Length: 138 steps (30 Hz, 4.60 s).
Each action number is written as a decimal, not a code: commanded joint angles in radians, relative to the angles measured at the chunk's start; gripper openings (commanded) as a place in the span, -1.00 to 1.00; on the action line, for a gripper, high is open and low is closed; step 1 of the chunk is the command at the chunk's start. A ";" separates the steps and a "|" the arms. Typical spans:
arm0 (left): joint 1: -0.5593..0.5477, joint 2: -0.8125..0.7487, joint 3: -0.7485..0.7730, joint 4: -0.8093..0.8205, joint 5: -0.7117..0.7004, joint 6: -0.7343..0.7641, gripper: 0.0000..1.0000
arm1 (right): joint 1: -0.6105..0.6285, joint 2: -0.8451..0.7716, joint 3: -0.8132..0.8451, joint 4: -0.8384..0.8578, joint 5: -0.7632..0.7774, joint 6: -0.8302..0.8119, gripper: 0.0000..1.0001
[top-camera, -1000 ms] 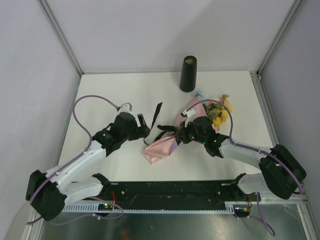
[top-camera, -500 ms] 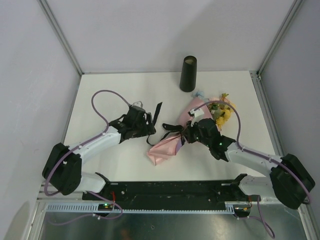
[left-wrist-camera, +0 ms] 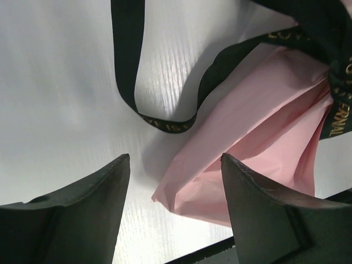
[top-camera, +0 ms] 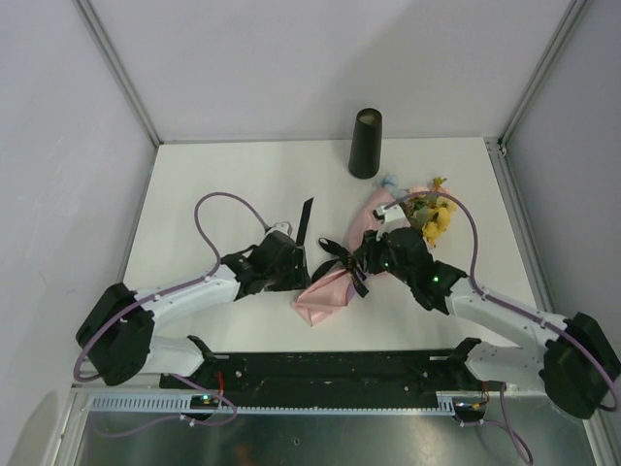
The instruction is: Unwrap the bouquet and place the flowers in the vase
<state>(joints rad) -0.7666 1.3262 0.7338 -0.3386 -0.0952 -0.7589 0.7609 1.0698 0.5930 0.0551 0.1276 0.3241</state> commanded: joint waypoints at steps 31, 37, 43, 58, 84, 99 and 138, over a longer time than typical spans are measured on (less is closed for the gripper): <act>-0.135 -0.162 -0.264 0.209 -0.072 -0.117 -0.94 | -0.008 0.430 0.395 -0.058 0.034 -0.028 -1.00; -0.136 -0.174 -0.288 0.219 -0.090 -0.134 -1.00 | -0.011 0.385 0.395 0.090 0.017 -0.032 -1.00; -0.135 -0.151 -0.296 0.219 -0.094 -0.154 -1.00 | -0.013 0.359 0.396 0.209 -0.006 -0.043 -1.00; -0.144 -0.150 -0.294 0.219 -0.114 -0.178 -1.00 | -0.051 0.206 0.441 0.374 0.062 -0.098 -1.00; -0.210 -0.181 -0.281 0.220 -0.169 -0.197 -1.00 | -0.043 0.322 0.528 -0.446 -0.147 -0.083 -0.25; -0.224 -0.189 -0.290 0.220 -0.177 -0.206 -1.00 | -0.008 0.458 0.449 -0.443 -0.035 -0.094 -0.43; -0.250 -0.150 -0.272 0.220 -0.209 -0.208 -1.00 | -0.025 0.378 0.438 -0.255 0.041 -0.003 -1.00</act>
<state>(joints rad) -1.0023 1.1824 0.4442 -0.1356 -0.2611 -0.9611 0.7868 1.5043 1.0313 -0.2977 0.2070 0.2893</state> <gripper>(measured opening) 0.003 0.010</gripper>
